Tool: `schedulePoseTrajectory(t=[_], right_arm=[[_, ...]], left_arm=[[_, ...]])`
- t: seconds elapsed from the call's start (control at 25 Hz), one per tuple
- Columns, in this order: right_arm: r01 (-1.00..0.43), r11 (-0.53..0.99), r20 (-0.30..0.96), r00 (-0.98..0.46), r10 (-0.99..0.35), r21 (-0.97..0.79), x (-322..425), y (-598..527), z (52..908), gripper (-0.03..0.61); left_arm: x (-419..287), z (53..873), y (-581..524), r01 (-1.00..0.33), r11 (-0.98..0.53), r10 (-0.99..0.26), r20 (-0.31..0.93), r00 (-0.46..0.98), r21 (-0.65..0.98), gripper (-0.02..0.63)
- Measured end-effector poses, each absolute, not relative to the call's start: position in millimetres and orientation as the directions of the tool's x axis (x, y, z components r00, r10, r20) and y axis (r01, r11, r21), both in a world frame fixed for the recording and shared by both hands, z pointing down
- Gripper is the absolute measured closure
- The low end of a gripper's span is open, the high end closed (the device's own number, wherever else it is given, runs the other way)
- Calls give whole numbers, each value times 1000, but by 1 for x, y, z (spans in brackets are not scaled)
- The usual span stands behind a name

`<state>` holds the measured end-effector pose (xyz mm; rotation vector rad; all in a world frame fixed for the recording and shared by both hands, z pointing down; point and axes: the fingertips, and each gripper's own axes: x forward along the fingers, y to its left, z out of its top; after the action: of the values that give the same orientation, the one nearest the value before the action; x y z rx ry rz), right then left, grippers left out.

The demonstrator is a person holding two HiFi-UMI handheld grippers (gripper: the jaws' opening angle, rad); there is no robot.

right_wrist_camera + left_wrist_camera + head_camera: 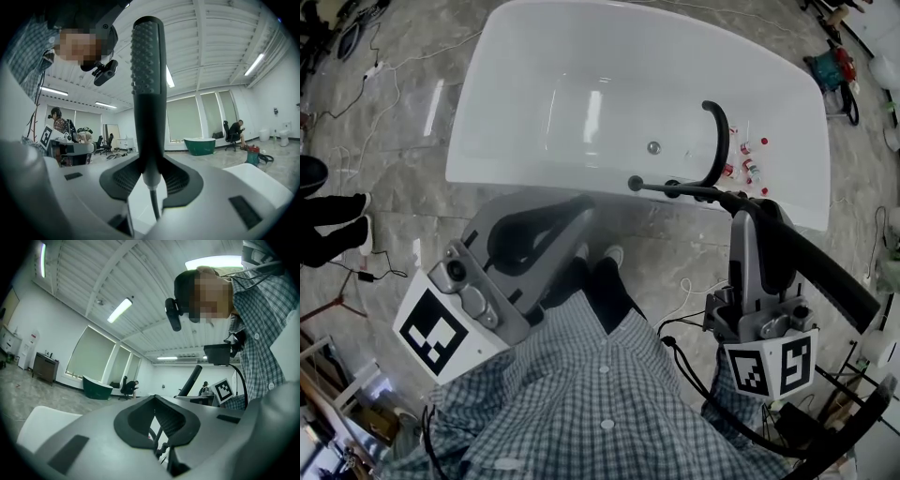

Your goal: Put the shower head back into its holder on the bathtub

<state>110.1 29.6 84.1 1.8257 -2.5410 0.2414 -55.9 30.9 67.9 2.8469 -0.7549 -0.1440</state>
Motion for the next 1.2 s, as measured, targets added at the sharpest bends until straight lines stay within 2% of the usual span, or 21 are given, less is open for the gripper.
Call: schedulePoseTrajectory(t=[1.2], right_arm=[[-926,350,231,-375,-898,-144,108,19,186,442]], left_arm=[[-45,139,28,-521,-826,-525,43,850,215,606]])
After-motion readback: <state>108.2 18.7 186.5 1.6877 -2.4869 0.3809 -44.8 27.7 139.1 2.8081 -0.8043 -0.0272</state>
